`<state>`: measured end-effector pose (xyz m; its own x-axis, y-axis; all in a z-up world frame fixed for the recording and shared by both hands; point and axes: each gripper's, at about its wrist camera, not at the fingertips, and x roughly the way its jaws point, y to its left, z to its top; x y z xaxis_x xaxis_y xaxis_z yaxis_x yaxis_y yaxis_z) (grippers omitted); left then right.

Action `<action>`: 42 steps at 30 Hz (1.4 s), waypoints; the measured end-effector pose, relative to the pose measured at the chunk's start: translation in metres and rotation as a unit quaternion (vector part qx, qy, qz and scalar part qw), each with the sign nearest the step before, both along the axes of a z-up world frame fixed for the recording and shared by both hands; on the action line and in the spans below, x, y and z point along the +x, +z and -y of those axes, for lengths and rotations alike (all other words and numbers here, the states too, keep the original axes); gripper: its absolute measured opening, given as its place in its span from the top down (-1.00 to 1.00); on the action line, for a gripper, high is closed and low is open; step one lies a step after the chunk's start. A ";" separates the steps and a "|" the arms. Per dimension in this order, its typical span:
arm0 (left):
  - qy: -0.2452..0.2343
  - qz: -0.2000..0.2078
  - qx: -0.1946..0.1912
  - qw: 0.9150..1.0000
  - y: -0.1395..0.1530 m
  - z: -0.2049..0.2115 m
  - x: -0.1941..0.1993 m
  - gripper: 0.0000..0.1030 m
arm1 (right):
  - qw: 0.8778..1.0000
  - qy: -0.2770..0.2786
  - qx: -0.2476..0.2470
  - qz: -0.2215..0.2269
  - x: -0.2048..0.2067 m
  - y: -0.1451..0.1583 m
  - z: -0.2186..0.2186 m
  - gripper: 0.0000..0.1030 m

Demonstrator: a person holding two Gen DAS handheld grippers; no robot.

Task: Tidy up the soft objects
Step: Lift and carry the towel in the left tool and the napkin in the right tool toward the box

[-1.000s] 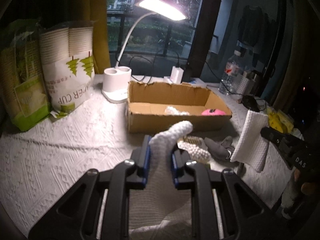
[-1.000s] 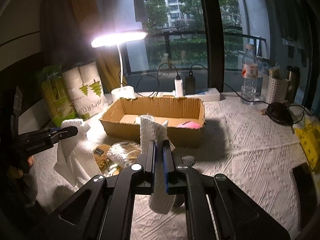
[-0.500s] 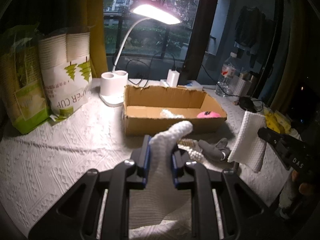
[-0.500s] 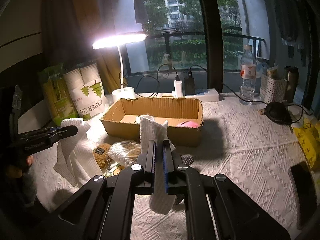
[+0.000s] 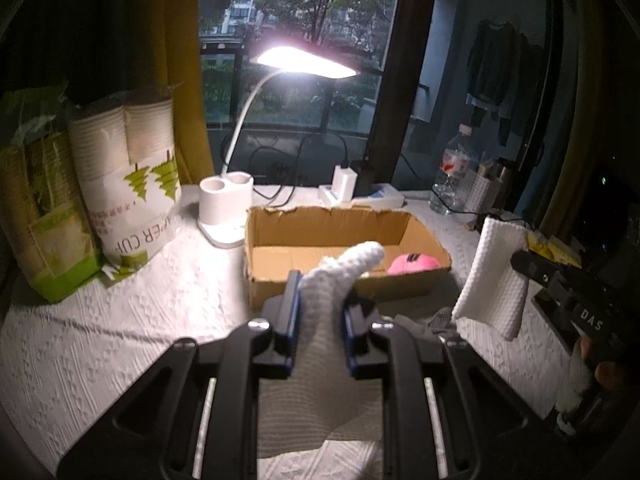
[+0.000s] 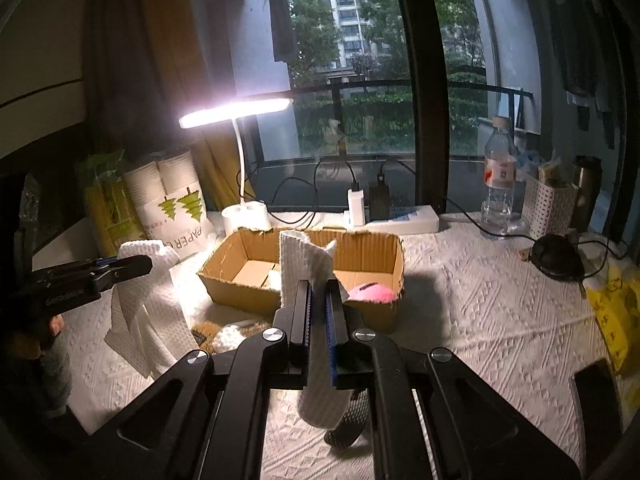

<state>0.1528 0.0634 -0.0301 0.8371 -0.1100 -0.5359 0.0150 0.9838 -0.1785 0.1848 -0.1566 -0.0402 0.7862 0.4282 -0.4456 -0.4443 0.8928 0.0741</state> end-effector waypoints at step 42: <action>0.031 0.063 0.002 0.998 0.033 -0.035 0.083 0.64 | 1.000 -0.006 -0.003 0.009 0.088 0.015 -0.012 0.86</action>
<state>0.2359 0.0981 0.0029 0.9033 -0.0547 -0.4254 -0.0228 0.9843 -0.1749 0.2725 -0.1448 -0.0255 0.7995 0.4164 -0.4330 -0.4349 0.8984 0.0610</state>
